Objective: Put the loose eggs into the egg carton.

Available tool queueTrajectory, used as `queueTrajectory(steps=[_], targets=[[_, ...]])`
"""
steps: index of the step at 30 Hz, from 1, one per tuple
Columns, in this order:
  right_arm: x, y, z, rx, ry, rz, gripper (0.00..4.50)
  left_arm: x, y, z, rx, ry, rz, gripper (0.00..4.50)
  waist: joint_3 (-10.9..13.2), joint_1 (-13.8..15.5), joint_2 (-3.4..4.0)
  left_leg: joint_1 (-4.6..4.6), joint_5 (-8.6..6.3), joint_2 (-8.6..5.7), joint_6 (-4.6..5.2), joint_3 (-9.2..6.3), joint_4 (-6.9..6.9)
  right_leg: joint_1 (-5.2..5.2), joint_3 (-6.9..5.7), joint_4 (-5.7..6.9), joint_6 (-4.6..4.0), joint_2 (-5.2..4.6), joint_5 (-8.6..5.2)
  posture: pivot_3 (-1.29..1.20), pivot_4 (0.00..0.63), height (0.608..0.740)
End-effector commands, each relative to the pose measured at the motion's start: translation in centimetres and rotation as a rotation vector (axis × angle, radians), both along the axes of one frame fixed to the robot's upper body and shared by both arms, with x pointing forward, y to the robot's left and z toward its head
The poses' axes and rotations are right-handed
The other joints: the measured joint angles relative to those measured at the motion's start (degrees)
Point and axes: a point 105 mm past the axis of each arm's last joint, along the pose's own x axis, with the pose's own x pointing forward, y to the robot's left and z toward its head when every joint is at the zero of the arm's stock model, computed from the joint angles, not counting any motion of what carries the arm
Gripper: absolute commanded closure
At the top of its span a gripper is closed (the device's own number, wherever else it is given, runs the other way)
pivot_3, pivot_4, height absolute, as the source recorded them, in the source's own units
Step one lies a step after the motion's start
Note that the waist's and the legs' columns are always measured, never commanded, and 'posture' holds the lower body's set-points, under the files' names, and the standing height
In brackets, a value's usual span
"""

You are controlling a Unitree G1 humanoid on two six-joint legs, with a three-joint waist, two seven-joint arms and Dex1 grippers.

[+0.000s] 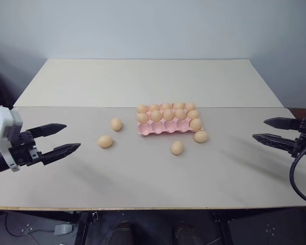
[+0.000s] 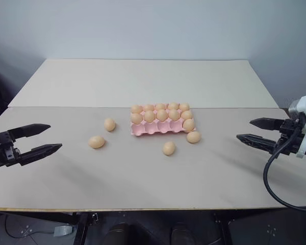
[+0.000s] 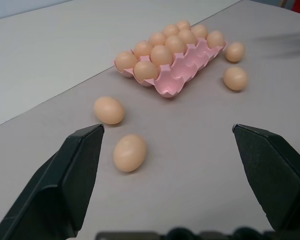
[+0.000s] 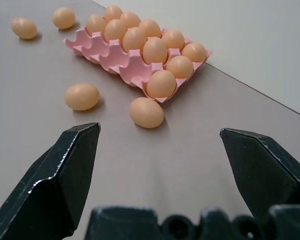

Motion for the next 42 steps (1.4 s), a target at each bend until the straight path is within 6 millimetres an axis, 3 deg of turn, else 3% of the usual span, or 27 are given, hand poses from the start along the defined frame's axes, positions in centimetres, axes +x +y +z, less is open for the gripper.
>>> queueTrajectory(steps=[1,11,18,23,31,36,42], targets=[[-0.2,0.1,1.2,-0.014,-0.057,0.013,0.0,-0.4,-0.2,1.0,-0.003,-0.006,-0.018,0.02,0.0,0.0,0.0,0.0,0.0,0.0,0.0,0.0,0.0,0.0,0.0,0.0,0.0,0.0,0.0,0.0,0.15,0.74],[-0.2,0.4,0.1,-0.021,-0.04,-0.005,0.0,0.3,-0.9,1.0,0.004,-0.044,-0.031,0.02,0.0,0.0,0.0,0.0,0.0,0.0,0.0,0.0,0.01,0.0,0.0,0.01,0.0,0.0,0.0,0.0,0.15,0.74],[2.2,1.6,-0.6,0.003,-0.082,-0.099,0.0,1.1,-4.5,-0.4,-0.005,-0.07,-0.081,0.02,0.0,0.0,0.0,0.0,0.0,-0.01,-0.01,-0.01,0.05,0.02,0.01,0.04,0.01,0.0,0.01,0.0,0.15,0.74],[4.3,3.3,-1.5,-0.029,-0.134,-0.243,0.0,1.2,-7.5,-3.0,0.035,-0.039,-0.142,0.02,0.0,0.0,0.0,-0.03,0.01,0.0,-0.02,-0.02,0.02,-0.03,0.05,0.05,0.0,0.02,0.01,0.0,0.15,0.74],[4.7,7.1,-3.7,0.019,-0.04,-0.292,0.0,1.6,-12.3,-5.8,0.021,-0.04,-0.189,0.02,0.0,0.8,0.0,-0.07,0.02,-0.03,-0.04,-0.04,0.07,-0.03,0.04,0.06,0.01,-0.01,0.01,0.0,0.15,0.74],[5.0,8.7,-5.0,0.022,-0.002,-0.315,0.0,1.3,-14.6,-6.1,-0.026,-0.04,-0.225,0.02,0.0,0.9,0.0,-0.07,0.02,-0.03,-0.03,-0.05,0.08,-0.03,0.04,0.05,0.01,0.0,0.02,0.0,0.15,0.74],[6.5,9.6,-6.0,0.012,0.008,-0.358,0.0,1.3,-15.5,-6.1,-0.037,-0.042,-0.239,0.02,0.0,0.9,0.0,-0.07,0.02,-0.04,-0.03,-0.05,0.08,-0.02,0.04,0.05,0.01,0.0,0.02,0.0,0.15,0.74]])
